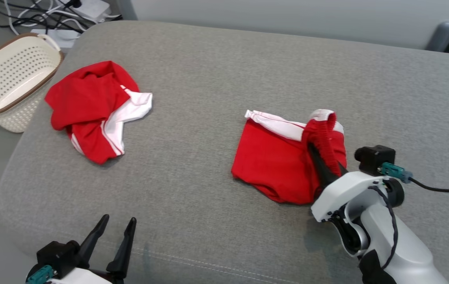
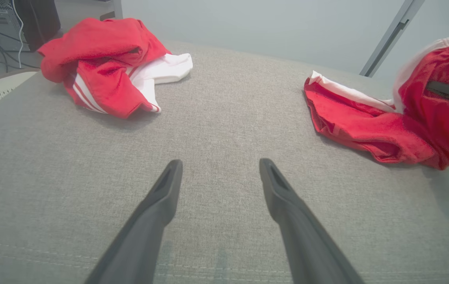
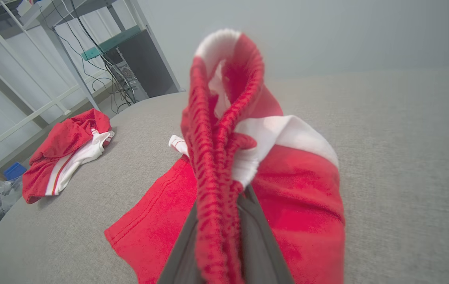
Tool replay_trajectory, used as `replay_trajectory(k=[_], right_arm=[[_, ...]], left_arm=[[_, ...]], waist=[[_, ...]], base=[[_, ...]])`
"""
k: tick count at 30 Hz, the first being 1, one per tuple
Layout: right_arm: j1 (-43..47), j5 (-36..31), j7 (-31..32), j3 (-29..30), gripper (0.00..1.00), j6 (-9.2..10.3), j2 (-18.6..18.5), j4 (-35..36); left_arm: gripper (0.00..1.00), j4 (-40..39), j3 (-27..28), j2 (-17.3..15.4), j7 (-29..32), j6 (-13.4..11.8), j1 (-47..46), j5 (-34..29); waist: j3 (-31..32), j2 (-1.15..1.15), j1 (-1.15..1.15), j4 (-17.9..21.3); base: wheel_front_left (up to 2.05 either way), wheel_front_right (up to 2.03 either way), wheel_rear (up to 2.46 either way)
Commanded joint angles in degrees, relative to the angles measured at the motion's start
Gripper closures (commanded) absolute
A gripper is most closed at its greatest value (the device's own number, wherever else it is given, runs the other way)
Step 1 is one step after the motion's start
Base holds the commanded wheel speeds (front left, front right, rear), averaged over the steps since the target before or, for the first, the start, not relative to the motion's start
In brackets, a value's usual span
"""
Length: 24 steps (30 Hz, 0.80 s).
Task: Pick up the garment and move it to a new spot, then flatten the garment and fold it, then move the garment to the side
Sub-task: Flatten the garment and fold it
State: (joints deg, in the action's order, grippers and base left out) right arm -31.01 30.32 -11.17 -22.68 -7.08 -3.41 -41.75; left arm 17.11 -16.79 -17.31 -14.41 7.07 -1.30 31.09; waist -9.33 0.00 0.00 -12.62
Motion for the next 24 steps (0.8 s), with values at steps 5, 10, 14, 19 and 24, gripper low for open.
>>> replay_trajectory(k=[5, 10, 14, 19, 24], right_arm=[[-5.3, 6.0, -1.4, -6.1, 1.0, -0.41, 0.5, -3.0], [-9.7, 8.6, -3.1, -7.7, 1.0, -0.41, 0.5, -9.8], [-12.4, 9.3, -3.6, -8.2, 0.84, -0.41, 0.5, -15.1], [-14.0, 10.1, -3.8, -8.7, 0.0, -0.41, 0.5, -20.0], [-14.6, 10.5, -3.8, -7.2, 0.0, -0.41, 0.5, -19.1]], left_arm=[[0.0, -1.6, -0.7, -2.0, -0.6, 0.4, -2.4, 0.5], [0.0, -2.1, -1.7, -2.3, -0.6, 0.4, -2.7, 0.6], [0.0, -2.7, -1.5, -2.3, -0.6, 0.4, -3.3, 0.6], [0.0, -3.1, -1.1, -2.2, -0.6, 0.4, -3.6, 0.7], [0.0, -3.2, -0.5, -2.1, -0.6, 0.4, -3.1, 0.7]], waist=[[-0.2, 0.0, 0.0, -5.3], [-0.8, 0.0, 0.0, -9.8], [-1.5, 0.0, 0.0, -12.4], [-1.6, 0.0, 0.0, -12.9], [-1.6, 0.0, 0.0, -11.1]], base=[[0.0, 0.0, 0.0], [0.0, 0.0, 0.0], [0.0, 0.0, 0.0], [0.0, 0.0, 0.0], [0.0, 0.0, 0.0]])
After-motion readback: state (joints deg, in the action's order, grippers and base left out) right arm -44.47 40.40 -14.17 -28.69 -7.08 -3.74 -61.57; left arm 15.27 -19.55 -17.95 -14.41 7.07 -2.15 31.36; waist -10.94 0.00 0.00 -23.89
